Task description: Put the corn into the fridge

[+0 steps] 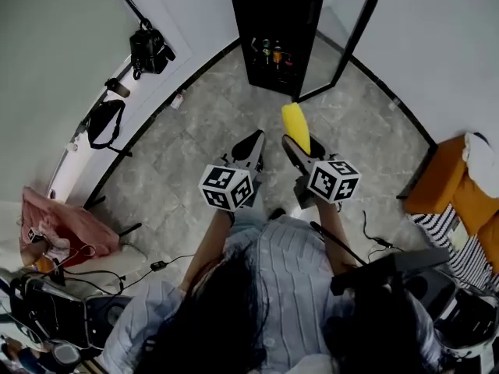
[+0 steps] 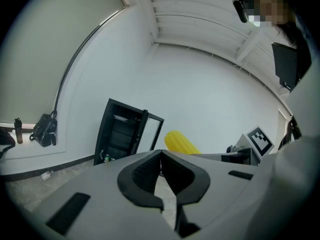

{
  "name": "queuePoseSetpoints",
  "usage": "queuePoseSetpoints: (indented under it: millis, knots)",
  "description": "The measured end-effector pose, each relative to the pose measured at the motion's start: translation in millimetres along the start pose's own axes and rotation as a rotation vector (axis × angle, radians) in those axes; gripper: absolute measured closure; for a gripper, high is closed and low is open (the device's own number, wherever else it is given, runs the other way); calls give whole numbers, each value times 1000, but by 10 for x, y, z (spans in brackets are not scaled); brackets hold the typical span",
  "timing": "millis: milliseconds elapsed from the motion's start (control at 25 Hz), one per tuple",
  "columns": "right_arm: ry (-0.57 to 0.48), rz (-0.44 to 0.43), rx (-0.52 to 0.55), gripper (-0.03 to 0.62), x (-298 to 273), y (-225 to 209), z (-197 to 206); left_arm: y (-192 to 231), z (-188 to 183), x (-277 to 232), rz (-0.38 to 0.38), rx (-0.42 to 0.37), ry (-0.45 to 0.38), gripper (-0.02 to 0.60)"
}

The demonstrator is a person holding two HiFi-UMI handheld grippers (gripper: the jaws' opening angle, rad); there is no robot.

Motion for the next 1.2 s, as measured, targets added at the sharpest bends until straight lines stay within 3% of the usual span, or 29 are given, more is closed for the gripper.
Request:
queuePoseSetpoints:
  millis: [400, 600, 880, 1200]
  knots:
    - [-7, 38, -64, 358, -819, -219, -443, 779, -331, -691, 59, -8, 50, 574]
    - [-9, 42, -77, 358, -1384, -176, -735, 1300, -627, -986, 79, -26, 65, 574]
    - [19, 44, -74, 358, -2055, -67, -931, 2014, -880, -1264, 79, 10, 63, 574]
    - [0, 64, -87, 358, -2581, 8, -1181, 2553, -1129, -1495, 109, 17, 53, 572]
Point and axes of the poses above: the fingertips, and each gripper's own axes: x backward along the fingers, y to its left, z out of its underside, the point moved 2 cm from there along x, backward along the fingers, and after that the axes turned 12 degrees about z, right-handed, at the moved point
